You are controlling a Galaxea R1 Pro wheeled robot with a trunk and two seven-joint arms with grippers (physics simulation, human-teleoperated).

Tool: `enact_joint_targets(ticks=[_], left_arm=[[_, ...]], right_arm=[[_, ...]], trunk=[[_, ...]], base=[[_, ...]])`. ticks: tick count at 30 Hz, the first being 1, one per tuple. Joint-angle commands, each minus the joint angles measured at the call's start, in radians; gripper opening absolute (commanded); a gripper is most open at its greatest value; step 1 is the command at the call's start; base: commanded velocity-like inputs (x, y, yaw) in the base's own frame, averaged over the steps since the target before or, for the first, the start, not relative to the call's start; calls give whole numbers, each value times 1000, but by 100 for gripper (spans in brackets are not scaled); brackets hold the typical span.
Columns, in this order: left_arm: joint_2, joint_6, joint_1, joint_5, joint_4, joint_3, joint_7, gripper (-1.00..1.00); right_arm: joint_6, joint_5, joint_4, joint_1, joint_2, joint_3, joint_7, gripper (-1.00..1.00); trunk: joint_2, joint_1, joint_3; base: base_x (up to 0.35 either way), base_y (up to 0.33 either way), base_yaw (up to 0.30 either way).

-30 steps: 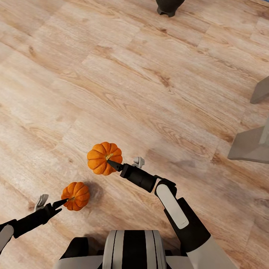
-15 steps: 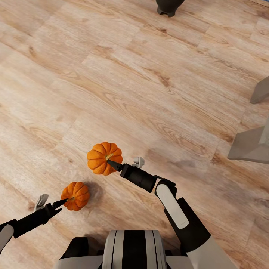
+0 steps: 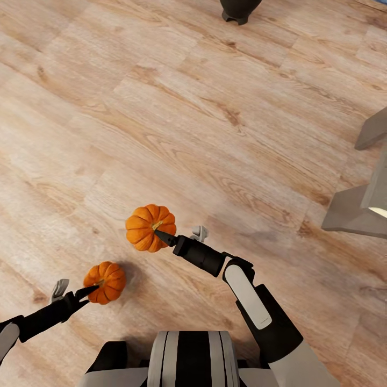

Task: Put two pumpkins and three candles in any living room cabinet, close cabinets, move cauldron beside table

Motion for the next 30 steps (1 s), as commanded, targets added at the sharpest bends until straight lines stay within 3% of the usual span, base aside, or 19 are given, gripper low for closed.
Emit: enact_joint_targets(ticks=[1,19,20,30], left_arm=[[-1,-6,0,-18,2,2,1,100],[-1,-6,0,-18,2,7,2,100],[-1,-6,0,-18,2,7,1,-100],[-1,-6,0,-17,3,10,1,-100]], right_arm=[[4,-4,0,0,0,-1,1,-100],[4,-4,0,0,0,-1,1,-100],[4,-4,0,0,0,-1,1,-100],[4,-4,0,0,0,-1,1,-100]], trunk=[[0,0,0],[0,0,0],[0,0,0],[0,0,0]], base=[[17,-50,0],[2,-5,0],[0,0,0],[0,0,0]])
